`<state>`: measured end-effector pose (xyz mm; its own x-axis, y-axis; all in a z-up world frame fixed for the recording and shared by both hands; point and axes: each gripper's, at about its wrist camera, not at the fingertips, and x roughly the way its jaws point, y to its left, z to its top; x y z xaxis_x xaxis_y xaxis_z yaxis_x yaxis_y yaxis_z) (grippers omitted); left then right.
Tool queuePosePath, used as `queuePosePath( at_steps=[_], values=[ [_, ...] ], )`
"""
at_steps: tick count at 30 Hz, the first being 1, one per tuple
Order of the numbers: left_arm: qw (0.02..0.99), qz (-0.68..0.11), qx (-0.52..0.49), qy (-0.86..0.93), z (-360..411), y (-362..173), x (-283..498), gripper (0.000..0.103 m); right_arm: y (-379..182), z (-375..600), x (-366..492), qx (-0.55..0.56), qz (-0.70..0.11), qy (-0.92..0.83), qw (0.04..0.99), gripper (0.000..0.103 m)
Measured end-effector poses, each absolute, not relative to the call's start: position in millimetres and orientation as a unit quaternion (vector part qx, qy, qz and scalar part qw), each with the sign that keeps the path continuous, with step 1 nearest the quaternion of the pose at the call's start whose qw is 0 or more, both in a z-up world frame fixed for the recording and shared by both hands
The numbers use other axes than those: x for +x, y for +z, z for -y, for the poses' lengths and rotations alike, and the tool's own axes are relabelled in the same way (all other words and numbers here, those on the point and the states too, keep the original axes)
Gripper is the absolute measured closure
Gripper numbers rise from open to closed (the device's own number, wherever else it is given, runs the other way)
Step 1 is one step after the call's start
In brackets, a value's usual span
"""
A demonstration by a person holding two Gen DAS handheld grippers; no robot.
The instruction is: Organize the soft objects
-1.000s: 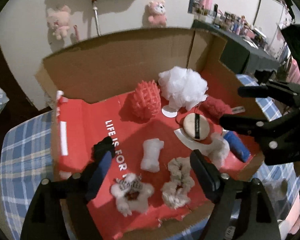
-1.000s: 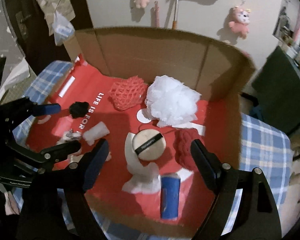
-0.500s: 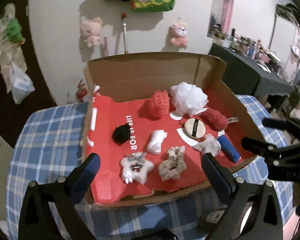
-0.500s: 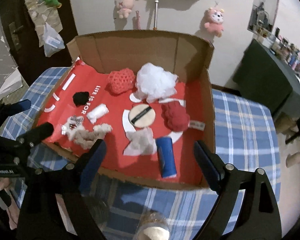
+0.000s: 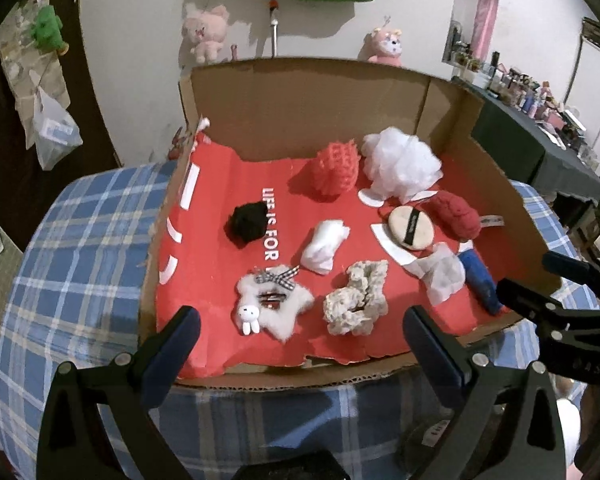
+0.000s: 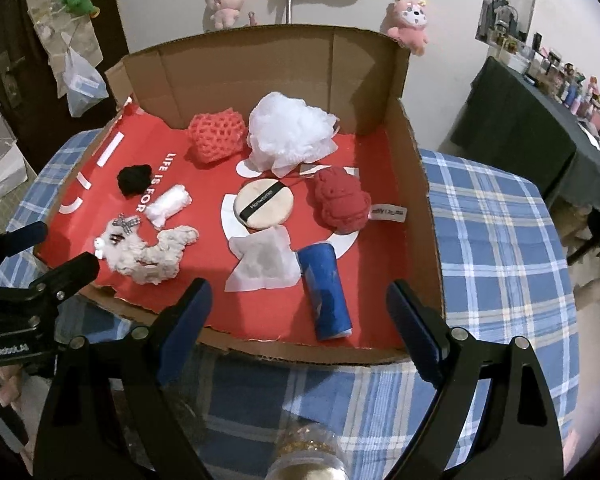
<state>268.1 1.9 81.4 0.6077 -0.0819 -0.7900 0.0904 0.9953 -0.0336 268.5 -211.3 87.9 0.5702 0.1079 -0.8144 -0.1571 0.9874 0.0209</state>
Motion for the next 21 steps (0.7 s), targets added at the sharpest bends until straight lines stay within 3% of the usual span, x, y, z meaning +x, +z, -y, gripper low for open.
queuePosePath(
  at_steps=[21],
  values=[
    [0.877, -0.480, 0.016, -0.026, 1.5, 57.6, 287.0, 0.000, 64.0, 216.7, 282.2, -0.004, -0.502, 0.076, 0.862, 0.014]
  ],
)
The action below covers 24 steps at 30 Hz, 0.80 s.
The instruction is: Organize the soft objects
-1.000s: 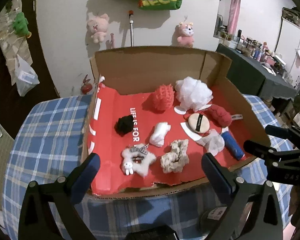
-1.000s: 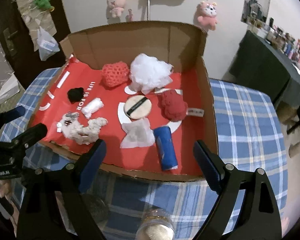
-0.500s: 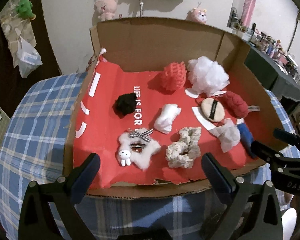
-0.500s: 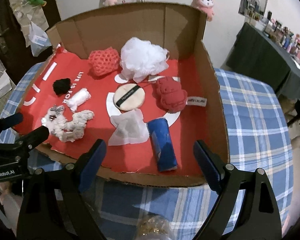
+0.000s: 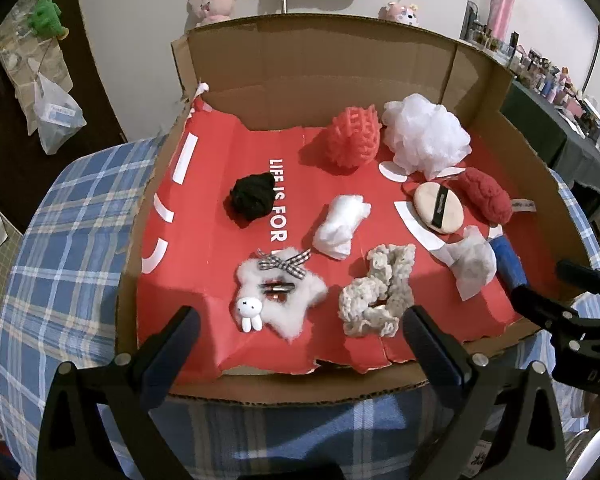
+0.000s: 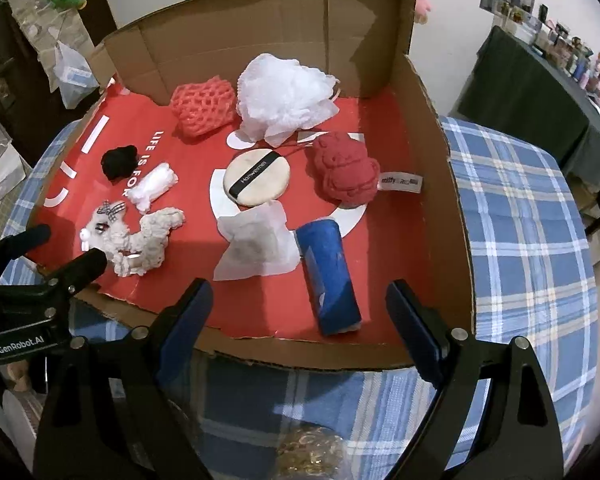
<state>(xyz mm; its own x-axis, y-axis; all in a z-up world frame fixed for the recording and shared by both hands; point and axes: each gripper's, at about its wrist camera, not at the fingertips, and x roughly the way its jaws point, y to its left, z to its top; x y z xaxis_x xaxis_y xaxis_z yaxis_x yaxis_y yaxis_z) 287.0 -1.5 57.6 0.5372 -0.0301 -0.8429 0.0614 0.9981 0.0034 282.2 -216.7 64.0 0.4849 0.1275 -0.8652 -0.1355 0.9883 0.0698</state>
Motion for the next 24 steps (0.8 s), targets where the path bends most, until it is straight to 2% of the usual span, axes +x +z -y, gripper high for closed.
queuePosePath(
  at_steps=[11, 24],
  values=[
    [0.873, -0.486, -0.003, -0.028, -4.0, 54.7, 287.5, 0.000, 63.4, 210.1, 281.3, -0.027, -0.500, 0.070, 0.863, 0.014],
    [0.876, -0.482, 0.022, -0.019, 1.8, 55.1, 285.7, 0.001, 61.8, 212.4, 283.1, -0.014, -0.505, 0.068, 0.860, 0.014]
  ],
)
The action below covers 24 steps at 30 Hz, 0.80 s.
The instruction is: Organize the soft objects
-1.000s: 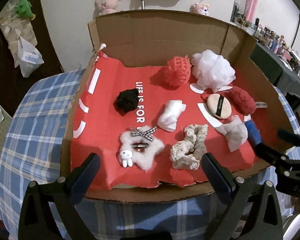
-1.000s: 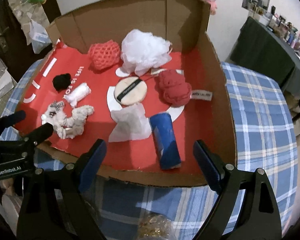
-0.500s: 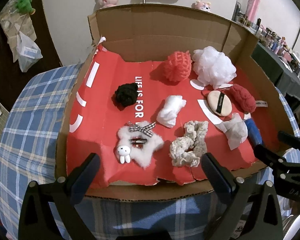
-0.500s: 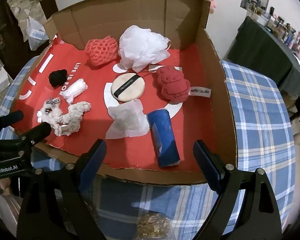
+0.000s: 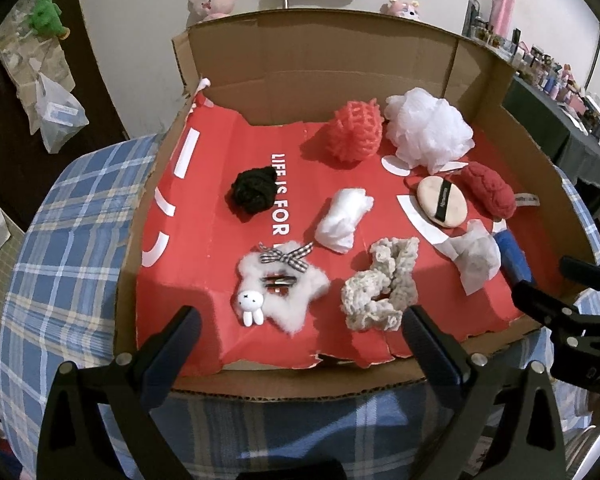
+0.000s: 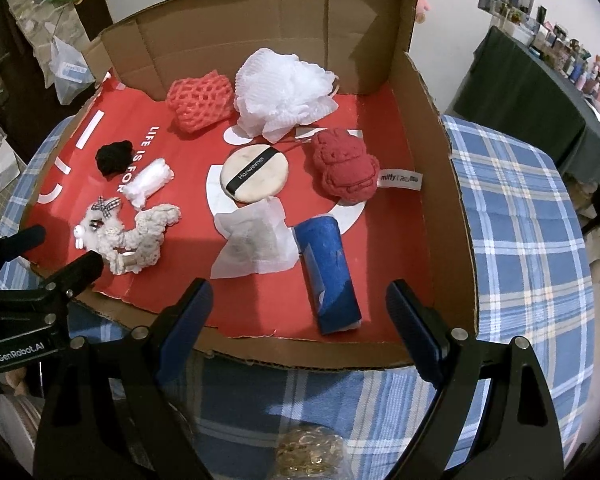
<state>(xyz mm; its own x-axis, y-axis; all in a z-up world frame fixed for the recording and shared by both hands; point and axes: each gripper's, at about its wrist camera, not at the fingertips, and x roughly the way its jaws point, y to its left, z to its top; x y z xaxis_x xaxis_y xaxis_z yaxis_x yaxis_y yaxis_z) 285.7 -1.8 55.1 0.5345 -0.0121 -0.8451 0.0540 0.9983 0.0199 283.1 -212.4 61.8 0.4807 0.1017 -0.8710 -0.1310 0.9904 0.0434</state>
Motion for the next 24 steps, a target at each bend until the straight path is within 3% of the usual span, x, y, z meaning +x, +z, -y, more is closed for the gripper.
queuePosePath(
  at_steps=[24],
  values=[
    [0.874, -0.486, 0.011, -0.018, -1.2, 54.7, 286.6, 0.001, 61.8, 212.4, 282.6, -0.014, -0.504, 0.068, 0.861, 0.014]
  ],
)
